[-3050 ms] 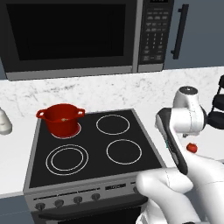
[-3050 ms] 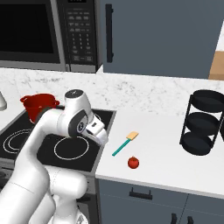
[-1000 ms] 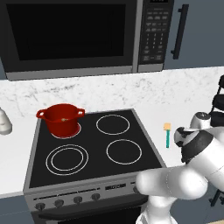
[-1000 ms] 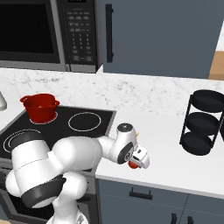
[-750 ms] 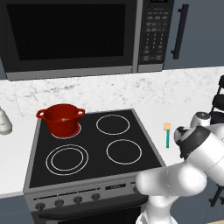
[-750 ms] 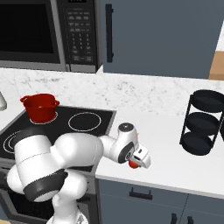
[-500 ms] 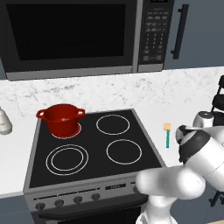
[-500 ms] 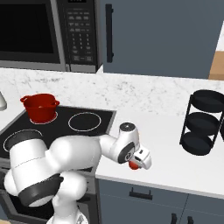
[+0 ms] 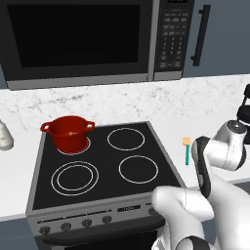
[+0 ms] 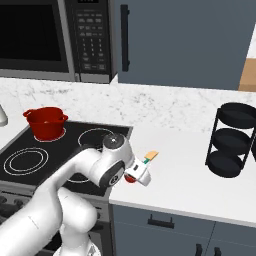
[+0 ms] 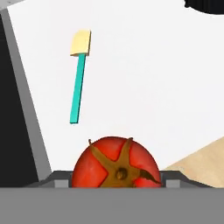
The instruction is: Put the tomato and onion in the pot. Retrieve the spatula and lightly stir the vegetables in the pot.
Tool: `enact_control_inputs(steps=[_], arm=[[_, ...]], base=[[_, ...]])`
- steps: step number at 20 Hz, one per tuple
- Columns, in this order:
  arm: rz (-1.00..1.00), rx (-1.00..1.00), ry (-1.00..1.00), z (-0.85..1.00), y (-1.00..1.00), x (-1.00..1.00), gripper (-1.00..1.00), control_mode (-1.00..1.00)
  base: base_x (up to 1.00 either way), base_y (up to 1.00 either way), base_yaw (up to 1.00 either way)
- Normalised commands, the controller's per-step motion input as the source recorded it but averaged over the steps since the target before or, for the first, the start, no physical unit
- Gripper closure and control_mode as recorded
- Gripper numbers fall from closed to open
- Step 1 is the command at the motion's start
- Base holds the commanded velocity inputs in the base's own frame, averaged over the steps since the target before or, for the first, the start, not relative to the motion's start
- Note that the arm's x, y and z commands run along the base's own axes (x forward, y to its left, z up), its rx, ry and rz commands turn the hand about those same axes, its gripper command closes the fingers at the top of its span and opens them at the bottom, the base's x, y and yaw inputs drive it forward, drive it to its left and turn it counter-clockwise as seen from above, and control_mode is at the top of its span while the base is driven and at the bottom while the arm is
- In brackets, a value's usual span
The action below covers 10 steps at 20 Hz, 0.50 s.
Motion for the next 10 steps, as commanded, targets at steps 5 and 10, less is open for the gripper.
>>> enact_control_inputs(steps=[5,10], arm=[[0.07,-0.04,-0.16,0.76,1.00,-0.16,1.00,-1.00],[0.09,-0.02,-0.11,0.84,1.00,-0.01,1.00,-1.00]], base=[[0.00,0.00,0.00],[0.00,0.00,0.00]])
